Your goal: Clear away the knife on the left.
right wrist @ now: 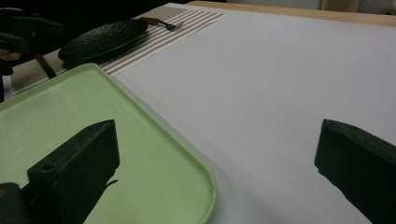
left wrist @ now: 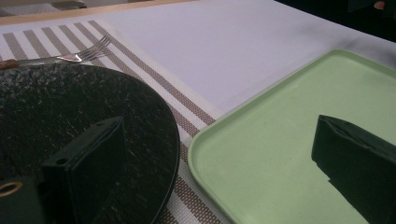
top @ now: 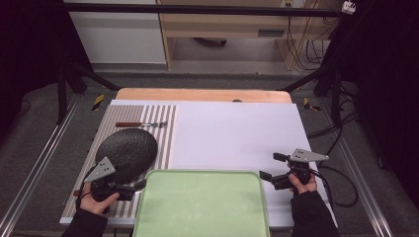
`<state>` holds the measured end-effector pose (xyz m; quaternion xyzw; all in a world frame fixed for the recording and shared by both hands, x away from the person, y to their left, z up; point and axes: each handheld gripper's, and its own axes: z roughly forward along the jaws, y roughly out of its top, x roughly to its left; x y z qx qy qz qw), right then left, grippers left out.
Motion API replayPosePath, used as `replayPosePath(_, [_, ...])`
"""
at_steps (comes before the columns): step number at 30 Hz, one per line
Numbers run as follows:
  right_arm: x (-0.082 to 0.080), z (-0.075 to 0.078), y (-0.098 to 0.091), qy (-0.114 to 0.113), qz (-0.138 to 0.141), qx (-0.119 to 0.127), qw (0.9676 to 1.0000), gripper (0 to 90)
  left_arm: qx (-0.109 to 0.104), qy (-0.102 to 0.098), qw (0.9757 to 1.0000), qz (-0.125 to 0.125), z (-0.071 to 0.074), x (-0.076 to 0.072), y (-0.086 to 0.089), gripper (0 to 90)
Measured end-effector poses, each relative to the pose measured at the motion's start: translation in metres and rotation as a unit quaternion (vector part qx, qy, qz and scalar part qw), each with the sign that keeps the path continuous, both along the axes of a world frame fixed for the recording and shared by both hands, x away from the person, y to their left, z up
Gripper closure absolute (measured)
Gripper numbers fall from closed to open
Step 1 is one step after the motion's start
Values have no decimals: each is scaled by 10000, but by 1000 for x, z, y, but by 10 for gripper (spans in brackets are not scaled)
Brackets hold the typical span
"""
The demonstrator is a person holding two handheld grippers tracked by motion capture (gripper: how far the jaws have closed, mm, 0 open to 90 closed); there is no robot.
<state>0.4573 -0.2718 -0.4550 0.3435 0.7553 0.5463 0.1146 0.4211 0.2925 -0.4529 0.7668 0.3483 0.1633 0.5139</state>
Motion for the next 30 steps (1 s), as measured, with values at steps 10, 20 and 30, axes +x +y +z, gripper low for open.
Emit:
replayPosePath(10, [0,0,0,-14,-8,-7,10000,2,115,42,9999,50,3,0,5,29])
replayPosePath(20, [0,-1,1,-2,15,-46,10000,2,379,123,9992,10,14,-4,18,23])
replayPosePath(30, [0,-1,1,-5,10,-51,10000,2,727,222,9971,-34,24,-9,30,22])
